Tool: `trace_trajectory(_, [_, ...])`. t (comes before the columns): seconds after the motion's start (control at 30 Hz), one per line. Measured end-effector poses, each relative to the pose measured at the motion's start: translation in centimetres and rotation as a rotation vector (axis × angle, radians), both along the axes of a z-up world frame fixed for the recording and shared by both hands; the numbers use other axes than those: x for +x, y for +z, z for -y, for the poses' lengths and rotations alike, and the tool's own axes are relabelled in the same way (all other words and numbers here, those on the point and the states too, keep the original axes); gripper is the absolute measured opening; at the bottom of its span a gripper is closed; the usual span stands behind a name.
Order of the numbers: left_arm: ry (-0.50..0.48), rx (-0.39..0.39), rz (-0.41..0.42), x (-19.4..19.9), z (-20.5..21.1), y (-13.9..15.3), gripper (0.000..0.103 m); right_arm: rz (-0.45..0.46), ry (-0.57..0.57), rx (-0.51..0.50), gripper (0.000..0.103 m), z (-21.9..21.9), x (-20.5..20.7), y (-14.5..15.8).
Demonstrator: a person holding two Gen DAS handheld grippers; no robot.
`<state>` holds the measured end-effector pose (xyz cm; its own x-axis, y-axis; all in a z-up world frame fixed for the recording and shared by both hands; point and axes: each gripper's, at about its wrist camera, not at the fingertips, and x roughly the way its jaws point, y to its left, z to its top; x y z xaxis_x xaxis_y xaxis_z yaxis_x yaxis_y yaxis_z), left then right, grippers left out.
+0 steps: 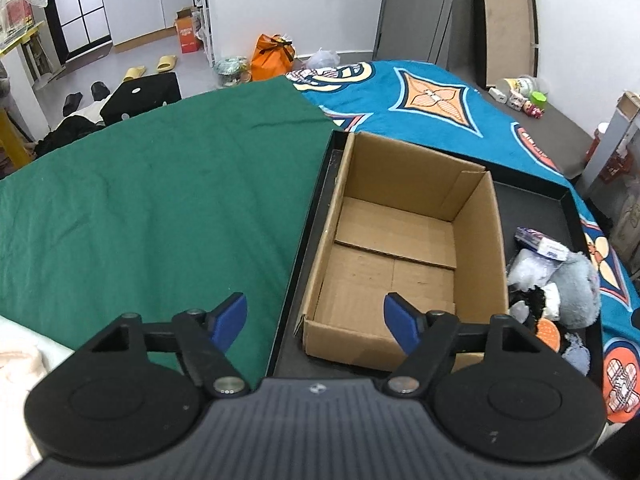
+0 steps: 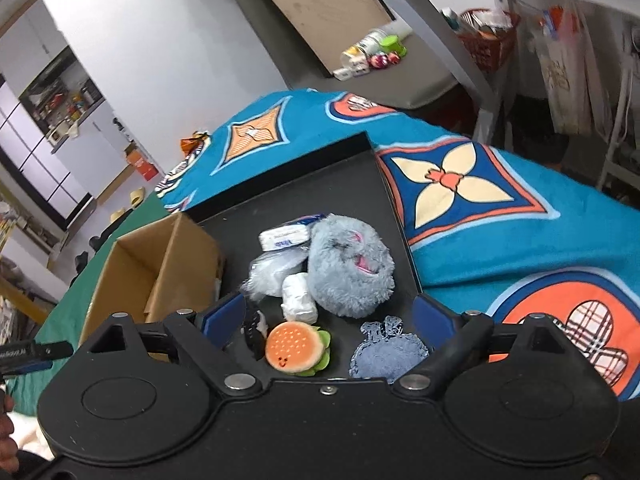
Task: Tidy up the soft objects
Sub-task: 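Move the right tool down onto the grey fluffy plush ball and grasp it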
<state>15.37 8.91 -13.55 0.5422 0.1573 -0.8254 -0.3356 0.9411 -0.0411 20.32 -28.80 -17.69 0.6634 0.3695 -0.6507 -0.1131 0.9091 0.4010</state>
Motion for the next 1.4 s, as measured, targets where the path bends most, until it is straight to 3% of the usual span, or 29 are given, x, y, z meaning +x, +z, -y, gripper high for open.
trace_trajectory(0.63, [0.004, 0.013, -0.064, 2.7, -0.5, -3.7, 0.064, -0.03, -0.068, 0.101, 0.09, 0.0, 4.6, -5.3])
trace_trajectory(0.77, [0.007, 0.021, -0.073, 3.3, -0.4, -4.3, 0.056, -0.024, -0.081, 0.136, 0.091, 0.2, 5.6, -5.9])
trace_trajectory(1.1, [-0.004, 0.068, -0.063, 3.9, 0.0, -4.8, 0.037, -0.058, -0.078, 0.091, 0.087, -0.9, 6.9, -7.3])
trace_trajectory(1.2, [-0.007, 0.062, -0.066, 4.0, 0.0, -4.9, 0.028, -0.065, -0.067, 0.069, 0.079, -1.3, 7.1, -7.6])
trace_trajectory(1.27, [-0.013, 0.063, -0.066, 4.0, 0.1, -4.9, 0.022, -0.071, -0.067, 0.062, 0.067, -1.4, 7.2, -7.8])
trace_trajectory(1.4, [-0.01, 0.067, -0.065, 3.7, 0.1, -4.8, 0.013, -0.088, -0.066, 0.064, 0.064, -1.5, 7.3, -8.2])
